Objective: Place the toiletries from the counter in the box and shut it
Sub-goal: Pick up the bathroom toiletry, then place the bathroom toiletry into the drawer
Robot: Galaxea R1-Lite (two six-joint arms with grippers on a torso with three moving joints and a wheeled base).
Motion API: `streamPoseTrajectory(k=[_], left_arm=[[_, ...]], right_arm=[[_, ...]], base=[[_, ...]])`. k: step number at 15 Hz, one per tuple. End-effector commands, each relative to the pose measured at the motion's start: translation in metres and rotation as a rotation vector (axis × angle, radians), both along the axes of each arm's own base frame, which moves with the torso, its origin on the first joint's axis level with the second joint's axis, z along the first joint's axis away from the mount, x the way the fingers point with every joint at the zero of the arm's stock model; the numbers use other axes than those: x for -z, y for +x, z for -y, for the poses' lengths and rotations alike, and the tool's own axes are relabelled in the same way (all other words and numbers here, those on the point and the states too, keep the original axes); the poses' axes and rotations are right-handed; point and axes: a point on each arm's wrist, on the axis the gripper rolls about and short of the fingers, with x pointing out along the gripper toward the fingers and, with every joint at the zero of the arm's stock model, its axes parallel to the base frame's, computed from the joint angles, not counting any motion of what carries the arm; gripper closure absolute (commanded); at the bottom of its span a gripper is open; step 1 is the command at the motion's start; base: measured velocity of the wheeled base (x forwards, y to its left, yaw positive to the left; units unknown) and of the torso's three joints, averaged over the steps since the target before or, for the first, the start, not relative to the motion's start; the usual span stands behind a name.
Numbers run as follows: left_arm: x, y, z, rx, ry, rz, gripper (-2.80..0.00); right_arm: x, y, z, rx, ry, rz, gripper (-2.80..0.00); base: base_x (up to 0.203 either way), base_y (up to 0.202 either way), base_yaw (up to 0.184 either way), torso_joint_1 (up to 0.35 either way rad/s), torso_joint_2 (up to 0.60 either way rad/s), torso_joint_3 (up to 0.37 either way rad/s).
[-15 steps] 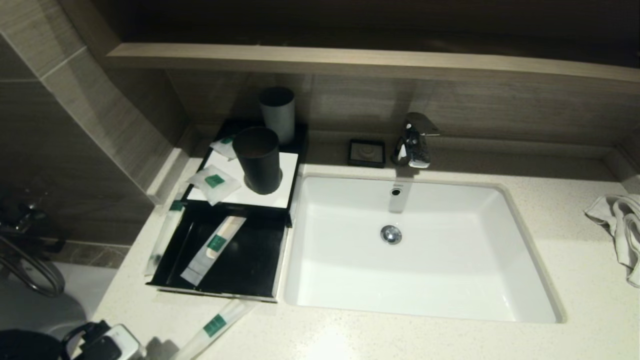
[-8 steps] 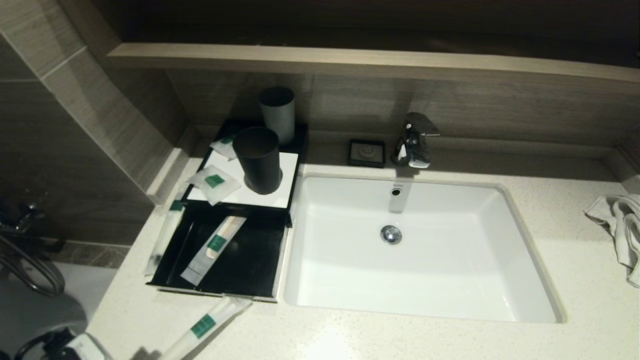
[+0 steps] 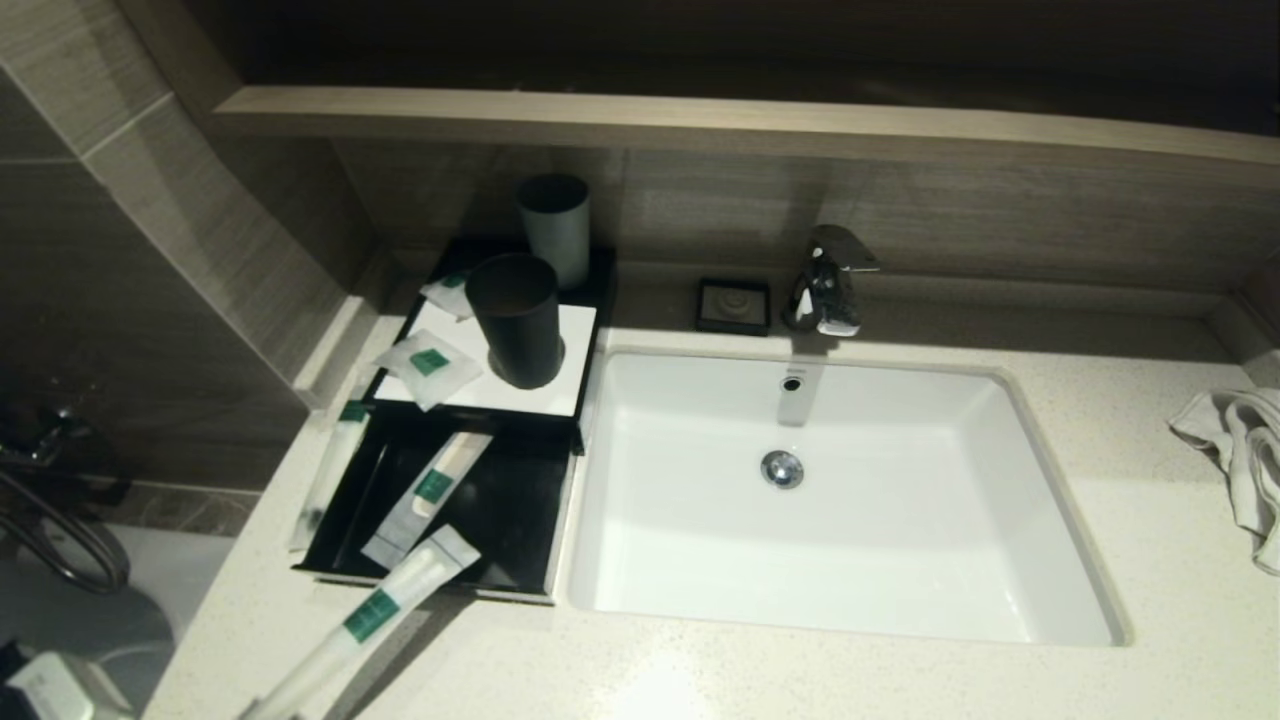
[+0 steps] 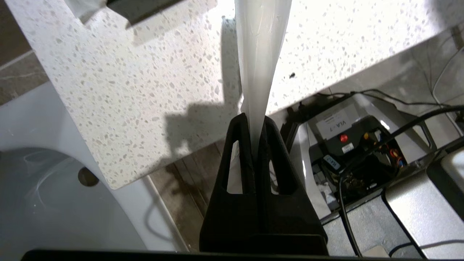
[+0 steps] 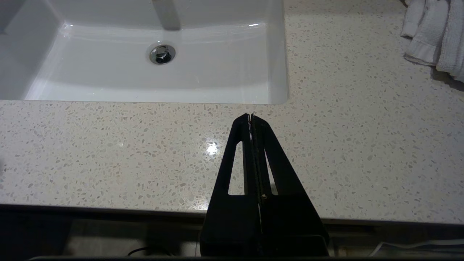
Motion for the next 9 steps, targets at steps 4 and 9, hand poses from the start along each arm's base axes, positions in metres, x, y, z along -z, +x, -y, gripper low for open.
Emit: streamPoseTrajectory(k=[4, 9], left_arm=[[-0.021, 0.013, 0.005, -0.060, -0.046, 0.002, 0.00], [-0.046, 0.034, 0.012, -0.221, -0.119, -0.147, 0.00]], right_arm=[[0.000, 0.000, 0.000, 0.000, -0.001, -0.002, 0.00], [0.000, 0.000, 0.000, 0.000, 0.000, -0.002, 0.00]], base=[[0.000, 0.000, 0.000, 0.000, 0.00, 0.000], [0.000, 0.000, 0.000, 0.000, 0.00, 0.000]])
